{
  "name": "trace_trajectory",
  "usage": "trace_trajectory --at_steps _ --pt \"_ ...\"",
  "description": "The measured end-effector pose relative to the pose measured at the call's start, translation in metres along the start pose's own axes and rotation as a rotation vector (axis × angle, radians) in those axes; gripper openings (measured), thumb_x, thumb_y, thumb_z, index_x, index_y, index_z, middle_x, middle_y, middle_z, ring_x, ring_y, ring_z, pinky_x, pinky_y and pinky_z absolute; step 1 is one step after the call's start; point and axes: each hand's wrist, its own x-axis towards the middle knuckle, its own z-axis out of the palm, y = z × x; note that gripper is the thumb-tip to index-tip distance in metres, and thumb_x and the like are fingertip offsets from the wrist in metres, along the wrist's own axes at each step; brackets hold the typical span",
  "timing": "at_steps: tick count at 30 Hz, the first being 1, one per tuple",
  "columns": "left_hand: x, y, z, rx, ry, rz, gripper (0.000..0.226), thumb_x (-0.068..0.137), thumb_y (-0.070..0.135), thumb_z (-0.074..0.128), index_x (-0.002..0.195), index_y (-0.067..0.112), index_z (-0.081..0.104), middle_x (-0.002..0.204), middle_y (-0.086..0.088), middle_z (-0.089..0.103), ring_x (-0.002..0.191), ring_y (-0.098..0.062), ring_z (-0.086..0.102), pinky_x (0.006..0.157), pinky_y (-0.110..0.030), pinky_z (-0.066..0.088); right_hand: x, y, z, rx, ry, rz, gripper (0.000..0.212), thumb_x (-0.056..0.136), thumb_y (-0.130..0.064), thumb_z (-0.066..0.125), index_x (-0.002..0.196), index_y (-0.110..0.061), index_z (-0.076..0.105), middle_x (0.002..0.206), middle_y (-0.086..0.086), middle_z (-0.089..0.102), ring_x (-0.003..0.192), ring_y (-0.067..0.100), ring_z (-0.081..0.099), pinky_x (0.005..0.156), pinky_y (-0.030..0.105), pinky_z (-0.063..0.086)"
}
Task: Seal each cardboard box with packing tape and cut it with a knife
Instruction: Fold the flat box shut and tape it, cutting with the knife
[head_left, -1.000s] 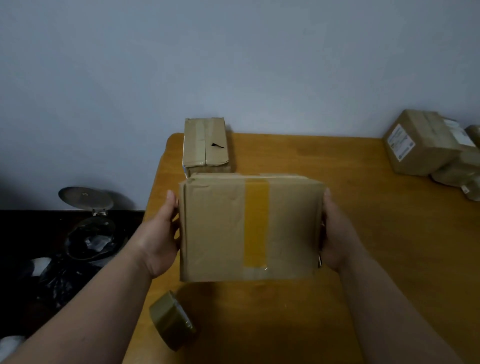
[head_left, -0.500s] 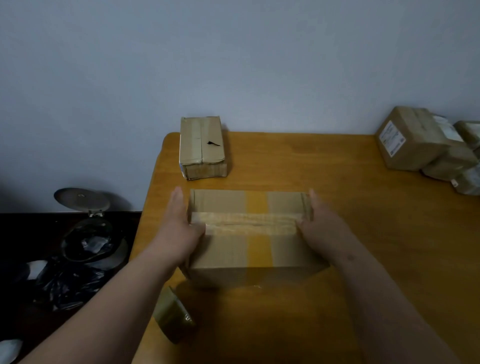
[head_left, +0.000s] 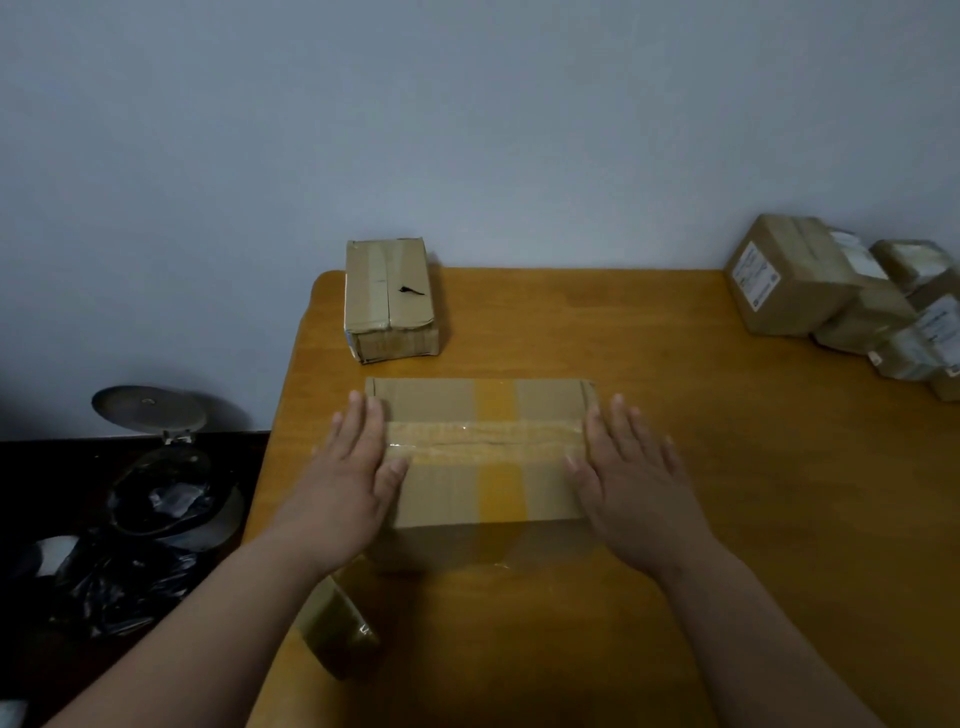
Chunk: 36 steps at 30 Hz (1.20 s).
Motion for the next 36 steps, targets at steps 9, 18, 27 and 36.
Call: trace_trajectory --at_steps 9,18,27,36 --pt "0.001 0.012 -0.019 -1.356 0.043 -0.481 0.056 0.086 0.061 0.055 0.128 0.024 0.058 0.119 -0.009 0.063 0.108 -0.032 0.059 0.074 -0.046 0.054 0.011 0.003 -0.025 1.504 -0.137 0.361 0.051 0.100 -0.055 0.035 0.117 -0.018 0.065 0.106 0.004 0.074 0.096 0.021 0.069 0.073 0.036 0.056" --pt "-0.007 0.020 -0.005 -1.264 0.087 -0.617 0.037 0.086 0.058 0.060 0.098 0.023 0.058 0.108 -0.007 0.062 0.096 -0.028 0.058 0.090 -0.052 0.046 -0.004 0.017 0.004 1.216 -0.103 0.248 0.042 0.102 -0.047 0.037 0.129 -0.024 0.060 0.123 0.001 0.066 0.104 0.017 0.064 0.088 0.038 0.052" --pt "-0.020 0.040 0.012 -1.257 0.209 -0.526 0.080 0.069 0.084 0.044 0.126 0.029 0.057 0.108 -0.004 0.062 0.091 -0.025 0.058 0.080 -0.046 0.048 -0.012 0.035 0.016 1.185 -0.035 0.199 0.032 0.095 -0.014 0.057 0.121 -0.032 0.053 0.112 -0.014 0.065 0.096 0.002 0.063 0.074 0.027 0.050" --pt "0.019 0.100 -0.009 -1.262 0.153 -0.130 0.071 0.074 0.084 0.037 0.124 0.038 0.057 0.119 0.006 0.067 0.122 -0.022 0.053 0.107 -0.043 0.035 -0.045 0.081 -0.025 1.793 0.142 0.169 0.036 0.095 -0.048 0.048 0.086 -0.027 0.075 0.102 0.001 0.072 0.099 0.017 0.069 0.070 0.033 0.054"
